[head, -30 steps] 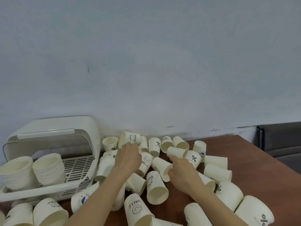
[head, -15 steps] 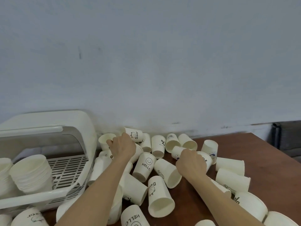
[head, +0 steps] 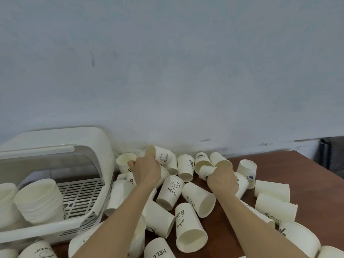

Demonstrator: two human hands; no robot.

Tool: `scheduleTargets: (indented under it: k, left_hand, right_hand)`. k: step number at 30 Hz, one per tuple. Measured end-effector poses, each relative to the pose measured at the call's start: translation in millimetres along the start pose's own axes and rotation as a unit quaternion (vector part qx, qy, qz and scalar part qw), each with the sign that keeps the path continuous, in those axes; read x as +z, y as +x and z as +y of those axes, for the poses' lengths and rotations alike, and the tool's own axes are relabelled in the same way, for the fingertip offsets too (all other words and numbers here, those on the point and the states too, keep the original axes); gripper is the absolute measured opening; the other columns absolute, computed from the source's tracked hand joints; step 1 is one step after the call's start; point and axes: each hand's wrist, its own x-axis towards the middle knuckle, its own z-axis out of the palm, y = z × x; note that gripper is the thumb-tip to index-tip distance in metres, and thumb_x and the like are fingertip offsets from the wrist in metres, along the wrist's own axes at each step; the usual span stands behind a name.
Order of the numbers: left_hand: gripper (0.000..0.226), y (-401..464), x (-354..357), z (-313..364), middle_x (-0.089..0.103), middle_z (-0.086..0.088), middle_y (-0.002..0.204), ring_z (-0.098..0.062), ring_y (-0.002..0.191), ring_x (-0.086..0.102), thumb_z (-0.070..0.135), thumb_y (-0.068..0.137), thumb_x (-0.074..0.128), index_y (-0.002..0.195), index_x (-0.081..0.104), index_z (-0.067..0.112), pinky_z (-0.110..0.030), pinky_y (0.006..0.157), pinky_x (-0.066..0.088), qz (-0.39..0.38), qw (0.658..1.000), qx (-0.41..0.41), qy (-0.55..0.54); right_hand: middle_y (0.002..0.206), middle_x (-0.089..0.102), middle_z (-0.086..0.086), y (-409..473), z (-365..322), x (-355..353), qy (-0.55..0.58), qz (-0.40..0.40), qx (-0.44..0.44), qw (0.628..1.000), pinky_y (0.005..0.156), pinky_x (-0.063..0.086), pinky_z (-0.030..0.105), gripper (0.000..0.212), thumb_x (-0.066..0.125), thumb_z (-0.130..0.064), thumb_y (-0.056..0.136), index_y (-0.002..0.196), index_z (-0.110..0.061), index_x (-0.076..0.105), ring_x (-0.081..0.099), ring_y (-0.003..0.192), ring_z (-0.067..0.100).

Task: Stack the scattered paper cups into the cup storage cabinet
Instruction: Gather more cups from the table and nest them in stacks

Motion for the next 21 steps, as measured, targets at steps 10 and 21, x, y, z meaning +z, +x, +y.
scheduleTargets:
  k: [10, 21]
  left_hand:
    - [0.026, -32, -37, 3, 0.065, 0.000, 0.086, -0.021, 0.093, 0.052, 0.021, 0.096, 0.035, 0.098, 0.060, 0.024, -0.035, 0.089, 0.026, 0.013, 0.996, 0.093, 0.007]
    - [0.028, -82, -125, -18, 0.067, 0.002, 0.096, -0.019, 0.101, 0.054, 0.022, 0.098, 0.035, 0.107, 0.062, 0.026, -0.034, 0.097, 0.027, 0.025, 0.992, 0.120, -0.021]
  right_hand:
    - [0.103, 0.062, 0.010, -23, -22, -15, 0.001, 0.043, -0.130, 0.991, 0.069, 0.035, 0.031, 0.023, 0.039, -0.010, 0.094, 0.108, -0.010, 0.056, 0.055, 0.098, 0.029]
    - [0.078, 0.056, 0.002, -106, -40, -64, -0.058, 0.057, -0.320, 0.944, 0.059, 0.034, 0.035, 0.025, 0.035, -0.004, 0.088, 0.104, -0.018, 0.048, 0.051, 0.078, 0.025]
